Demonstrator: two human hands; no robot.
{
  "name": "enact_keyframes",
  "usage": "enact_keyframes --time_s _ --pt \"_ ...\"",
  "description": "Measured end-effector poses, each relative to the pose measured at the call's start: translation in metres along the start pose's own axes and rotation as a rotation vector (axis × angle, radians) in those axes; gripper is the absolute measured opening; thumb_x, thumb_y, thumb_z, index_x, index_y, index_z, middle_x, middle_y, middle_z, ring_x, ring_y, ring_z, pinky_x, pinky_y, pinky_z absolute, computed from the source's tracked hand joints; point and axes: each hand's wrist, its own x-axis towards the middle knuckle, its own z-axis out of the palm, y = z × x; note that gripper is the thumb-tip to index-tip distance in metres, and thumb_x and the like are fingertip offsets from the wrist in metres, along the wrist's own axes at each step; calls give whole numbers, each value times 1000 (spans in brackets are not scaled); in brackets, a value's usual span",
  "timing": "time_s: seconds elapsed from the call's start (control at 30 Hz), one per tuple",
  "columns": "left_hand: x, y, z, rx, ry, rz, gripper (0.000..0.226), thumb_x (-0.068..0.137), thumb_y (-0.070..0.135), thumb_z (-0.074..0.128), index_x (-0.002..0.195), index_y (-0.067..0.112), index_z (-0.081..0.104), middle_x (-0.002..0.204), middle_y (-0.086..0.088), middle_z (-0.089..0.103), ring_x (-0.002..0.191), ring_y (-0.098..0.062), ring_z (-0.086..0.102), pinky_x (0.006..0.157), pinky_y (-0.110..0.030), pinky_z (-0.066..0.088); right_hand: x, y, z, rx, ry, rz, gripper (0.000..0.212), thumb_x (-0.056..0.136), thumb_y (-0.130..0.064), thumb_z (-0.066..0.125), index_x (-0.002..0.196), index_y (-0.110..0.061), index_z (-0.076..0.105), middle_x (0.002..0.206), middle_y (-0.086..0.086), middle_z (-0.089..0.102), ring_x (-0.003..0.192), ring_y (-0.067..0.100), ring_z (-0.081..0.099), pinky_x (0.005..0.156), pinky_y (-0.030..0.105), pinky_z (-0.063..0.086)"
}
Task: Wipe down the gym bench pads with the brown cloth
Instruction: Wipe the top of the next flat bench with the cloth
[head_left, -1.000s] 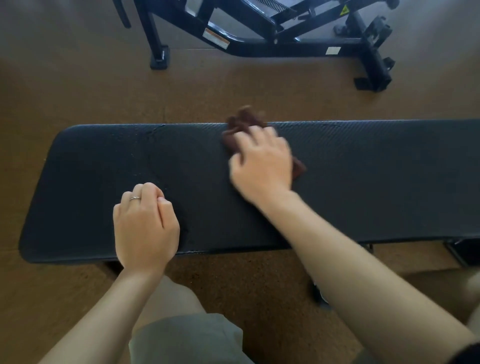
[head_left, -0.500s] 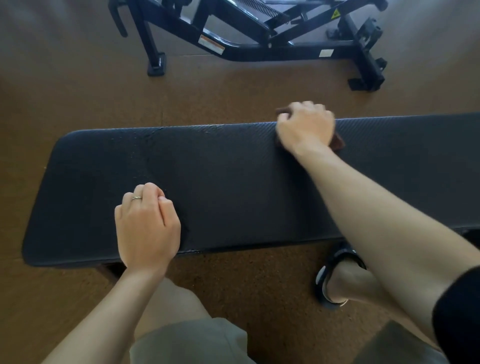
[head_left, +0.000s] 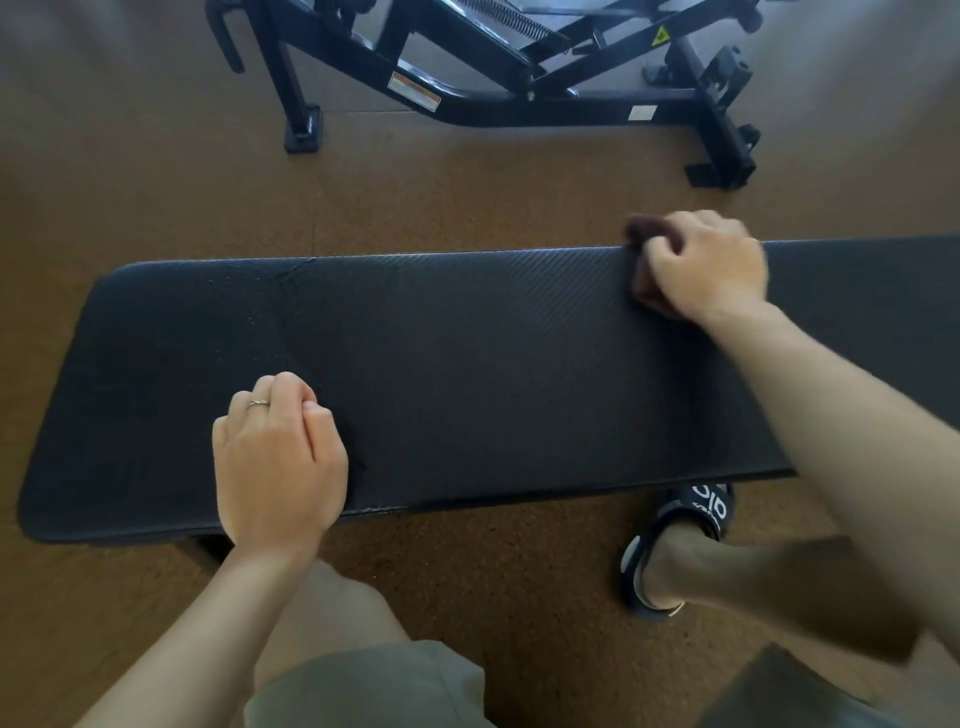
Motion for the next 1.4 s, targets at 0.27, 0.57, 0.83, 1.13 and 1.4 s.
enact_keyframes --time_s 0.27,0.57,0.83,1.13,1.4 --pt "0 1 1 2 8 -3 21 93 18 32 80 14 48 76 -2 50 71 -24 44 70 -44 37 -18 -109 28 5 33 -1 53 86 -40 32 114 -15 70 123 12 68 116 37 58 96 44 41" --pt "-2 -4 -1 -33 0 7 21 94 17 32 82 14 49 77 -2 50 71 -25 45 71 -45 39 -160 -159 33 202 -1 -515 43 95 -33 51 135 -21 63 142 0 60 132 25 51 110 43 41" --pt "-2 -2 0 -3 6 16 21 96 20 32 83 15 47 80 -2 51 75 -24 46 73 -43 38 -139 -82 20 36 112 20 53 95 -39 43 140 -17 61 146 10 58 135 35 49 114 50 37" --pt "-3 -3 1 29 5 13 18 96 15 33 83 14 45 80 -3 49 75 -26 44 72 -42 33 -175 -188 40 236 -19 -605 50 93 -36 51 140 -22 61 147 5 57 135 30 50 112 47 39" --pt "-3 0 3 30 27 -53 20 94 17 30 82 13 47 80 -2 51 75 -28 45 75 -46 37 -80 -32 18 85 111 -80 55 95 -38 43 143 -16 57 152 11 53 136 36 48 114 49 38"
